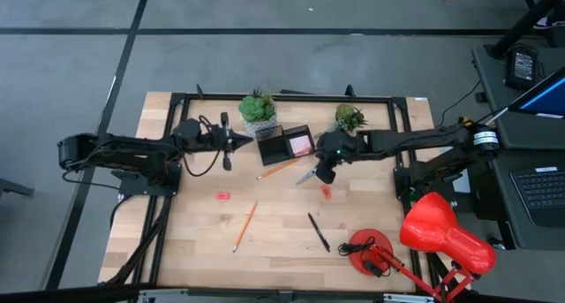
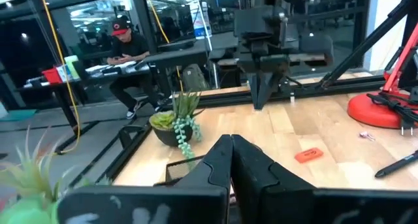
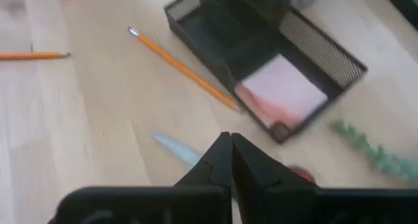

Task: Pick and place office supplies into organizer
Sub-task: Put the black scissors into the black desk organizer

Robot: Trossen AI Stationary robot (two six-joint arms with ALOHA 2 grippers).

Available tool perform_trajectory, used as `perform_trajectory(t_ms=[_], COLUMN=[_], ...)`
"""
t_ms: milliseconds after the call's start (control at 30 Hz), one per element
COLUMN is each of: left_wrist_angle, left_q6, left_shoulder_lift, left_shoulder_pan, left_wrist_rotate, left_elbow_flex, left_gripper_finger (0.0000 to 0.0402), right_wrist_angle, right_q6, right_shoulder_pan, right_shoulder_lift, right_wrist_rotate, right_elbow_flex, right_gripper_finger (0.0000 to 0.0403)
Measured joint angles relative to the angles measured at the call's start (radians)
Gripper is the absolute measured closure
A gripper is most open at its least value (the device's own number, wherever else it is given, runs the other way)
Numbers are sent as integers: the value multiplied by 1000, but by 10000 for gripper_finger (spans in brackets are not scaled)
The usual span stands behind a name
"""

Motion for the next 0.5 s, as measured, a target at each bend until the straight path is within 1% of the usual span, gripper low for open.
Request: perform_trajectory(t_ms=[133, 267, 367, 500], left_wrist_angle=[12, 13, 13, 9], left_q6=[-10, -12, -12, -17], left_shoulder_lift=[0, 0, 0, 0], left_shoulder_pan=[0, 0, 0, -2], left_wrist_rotate=[-1, -1, -1, -1], left_elbow_flex=[-23, -30, -30, -30], left_gripper_finger=[400, 399, 394, 389], right_wrist_angle=[-146, -280, -333, -347], right_q6=[152, 292, 367, 397], right_shoulder_pan=[-3, -15, -23, -31], right_shoulder_lift=[0, 0, 0, 0], right_wrist_rotate=[-2, -7, -8, -9], right_elbow_flex=[40, 50, 50, 50], right_gripper_finger=[391, 391, 391, 391])
